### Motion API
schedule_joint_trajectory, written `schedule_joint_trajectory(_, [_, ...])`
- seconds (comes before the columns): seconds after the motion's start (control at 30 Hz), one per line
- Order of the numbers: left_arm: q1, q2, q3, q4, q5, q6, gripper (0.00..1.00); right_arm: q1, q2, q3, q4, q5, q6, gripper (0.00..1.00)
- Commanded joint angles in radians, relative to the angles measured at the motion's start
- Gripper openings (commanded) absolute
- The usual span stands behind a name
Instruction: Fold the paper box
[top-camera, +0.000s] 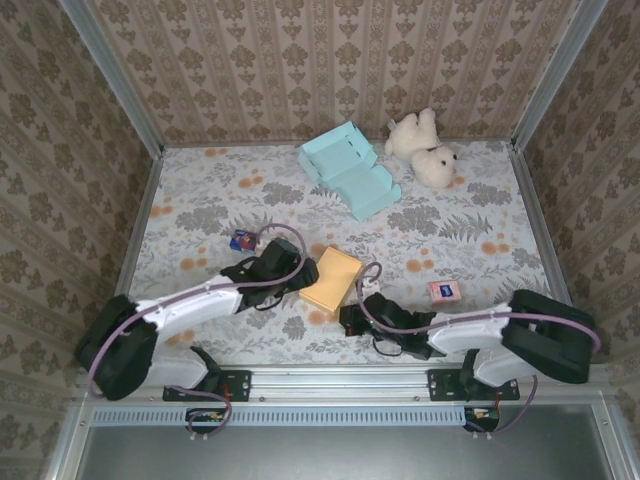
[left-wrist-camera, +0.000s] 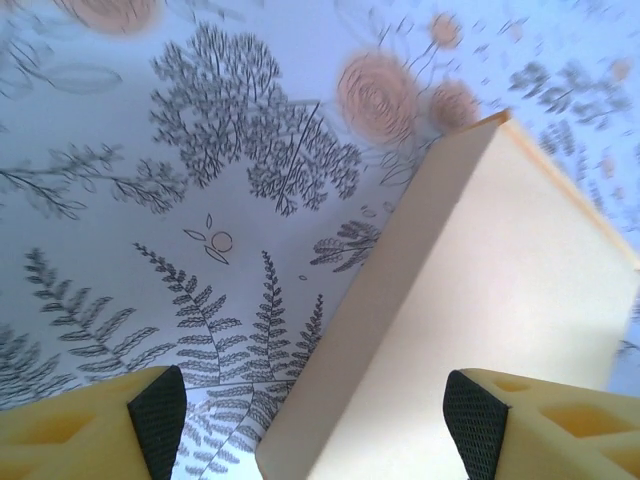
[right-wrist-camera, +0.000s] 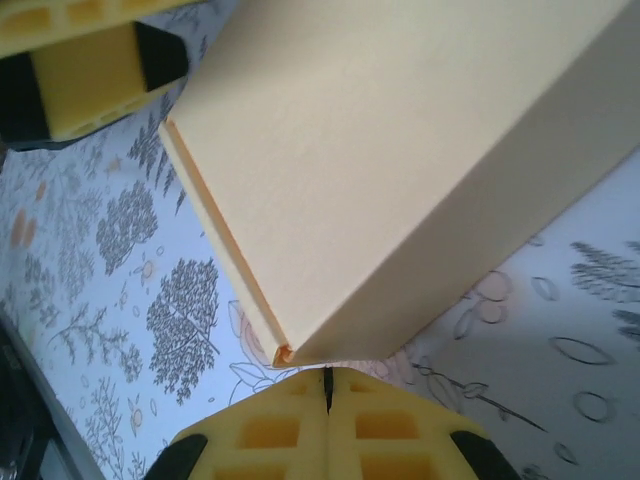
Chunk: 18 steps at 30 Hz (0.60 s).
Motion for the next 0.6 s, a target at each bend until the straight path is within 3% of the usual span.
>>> schedule_joint_trajectory(0.0, [-0.002, -0.135, -0.050, -0.094, -0.057, 0.015, 0.79, 0.003, -0.150, 0.042, -0.274, 0.184, -0.042, 0.12])
schedule_joint_trajectory(0.07, [-0.011, -0.213, -0.085, -0.121, -0.070, -0.003, 0.79, 0.000, -0.256, 0.056, -0.394, 0.251, -0.096, 0.21])
schedule_joint_trajectory(0.1, [-0.021, -0.253, -0.104, -0.131, -0.075, -0.014, 0.79, -0.005, -0.309, 0.063, -0.446, 0.287, -0.129, 0.38])
schedule_joint_trajectory(0.13, [-0.033, -0.282, -0.120, -0.137, -0.081, -0.024, 0.79, -0.012, -0.348, 0.070, -0.478, 0.313, -0.160, 0.50])
schedule_joint_trajectory(0.23, [-0.085, -0.347, -0.155, -0.139, -0.106, -0.063, 0.79, -0.076, -0.435, 0.101, -0.541, 0.324, -0.251, 0.63])
schedule_joint_trajectory(0.3, [-0.129, -0.356, -0.158, -0.133, -0.124, -0.087, 0.79, -0.147, -0.440, 0.124, -0.536, 0.276, -0.297, 0.65])
schedule_joint_trajectory(0.43, [-0.210, -0.307, -0.155, -0.067, -0.135, -0.127, 0.79, -0.327, -0.341, 0.179, -0.461, 0.059, -0.357, 0.66])
schedule_joint_trajectory(0.57, [-0.265, -0.215, -0.136, 0.010, -0.128, -0.164, 0.79, -0.401, -0.183, 0.260, -0.375, -0.083, -0.440, 0.69])
